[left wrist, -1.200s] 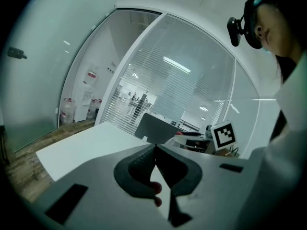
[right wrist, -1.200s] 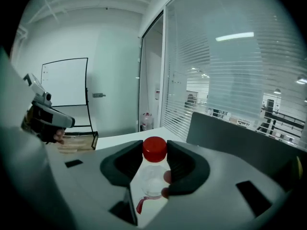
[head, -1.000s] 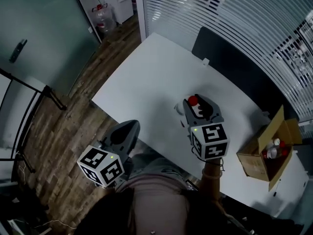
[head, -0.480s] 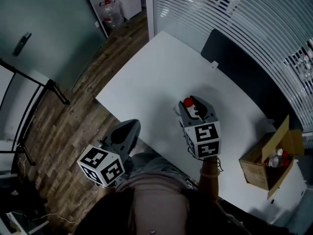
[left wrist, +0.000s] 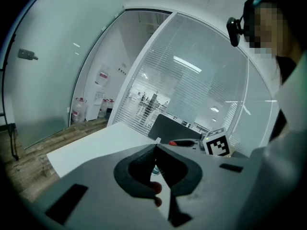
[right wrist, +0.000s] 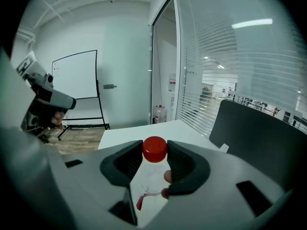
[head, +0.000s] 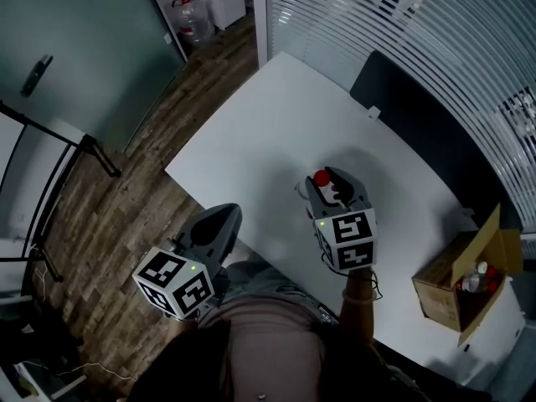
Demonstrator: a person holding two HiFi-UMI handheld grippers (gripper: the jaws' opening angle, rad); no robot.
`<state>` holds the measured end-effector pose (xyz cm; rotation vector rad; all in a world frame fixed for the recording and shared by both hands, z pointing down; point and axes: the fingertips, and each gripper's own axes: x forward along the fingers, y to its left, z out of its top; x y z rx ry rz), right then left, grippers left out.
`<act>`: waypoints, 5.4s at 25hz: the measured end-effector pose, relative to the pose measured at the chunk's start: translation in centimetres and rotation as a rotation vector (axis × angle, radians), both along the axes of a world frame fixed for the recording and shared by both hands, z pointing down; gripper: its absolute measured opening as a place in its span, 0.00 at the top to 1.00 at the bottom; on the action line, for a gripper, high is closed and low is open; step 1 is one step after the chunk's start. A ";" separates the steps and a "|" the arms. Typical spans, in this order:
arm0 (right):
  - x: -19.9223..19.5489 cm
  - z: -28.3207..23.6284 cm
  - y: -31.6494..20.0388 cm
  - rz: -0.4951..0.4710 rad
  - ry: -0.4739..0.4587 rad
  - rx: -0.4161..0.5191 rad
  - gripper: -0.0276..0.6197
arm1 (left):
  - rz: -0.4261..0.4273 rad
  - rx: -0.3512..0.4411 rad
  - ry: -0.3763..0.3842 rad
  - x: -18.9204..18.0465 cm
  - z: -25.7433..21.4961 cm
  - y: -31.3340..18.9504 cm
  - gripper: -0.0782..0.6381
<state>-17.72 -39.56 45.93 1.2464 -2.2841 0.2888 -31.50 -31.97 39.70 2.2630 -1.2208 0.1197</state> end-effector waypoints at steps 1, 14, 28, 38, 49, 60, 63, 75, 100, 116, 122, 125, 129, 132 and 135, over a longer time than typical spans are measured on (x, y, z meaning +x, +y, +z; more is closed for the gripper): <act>-0.1 0.0 -0.1 -0.001 -0.002 0.000 0.69 | 0.003 -0.001 0.001 0.0 0.0 -0.2 0.88; -0.3 0.1 -0.5 0.007 -0.016 -0.013 0.69 | 0.065 -0.015 0.012 1.2 0.5 -1.3 0.88; -0.2 0.0 0.1 0.001 -0.039 -0.020 0.69 | 0.089 0.002 0.014 2.0 0.4 -1.3 0.88; 1.4 -1.1 2.8 0.023 -0.049 -0.001 0.68 | 0.107 0.027 0.009 3.7 -0.9 1.3 0.88; 3.7 -3.0 8.1 0.044 -0.074 0.029 0.68 | 0.107 0.053 -0.001 5.8 -2.5 6.9 0.88; 4.6 -6.3 14.7 0.031 -0.075 0.104 0.78 | 0.114 0.093 0.024 7.5 -3.9 12.3 0.88; 5.2 -7.2 16.4 0.038 -0.082 0.126 0.80 | 0.122 0.102 0.029 8.0 -4.3 13.5 0.88; 7.4 -8.8 22.9 0.070 -0.106 0.172 0.88 | 0.169 0.124 0.027 10.8 -4.6 18.4 0.88; 9.6 -10.3 33.0 0.113 -0.106 0.239 0.91 | 0.176 0.155 -0.020 12.8 -5.6 27.3 0.88; 13.1 -10.5 35.4 0.235 -0.129 0.258 0.91 | 0.282 0.162 0.016 15.6 -5.2 28.4 0.88; 17.7 -10.9 35.6 0.353 -0.138 0.274 0.91 | 0.386 0.137 0.010 19.8 -5.1 27.2 0.88; 20.6 -11.3 35.2 0.422 -0.141 0.289 0.91 | 0.449 0.145 0.032 22.4 -4.6 26.1 0.88; 24.6 -11.3 34.4 0.504 -0.135 0.285 0.91 | 0.531 0.139 0.035 26.3 -5.1 24.2 0.88; 27.3 -11.5 34.1 0.571 -0.125 0.281 0.91 | 0.602 0.134 0.043 29.3 -5.4 22.9 0.88; 30.0 -11.9 34.3 0.649 -0.109 0.272 0.91 | 0.685 0.118 0.049 32.5 -5.9 22.2 0.88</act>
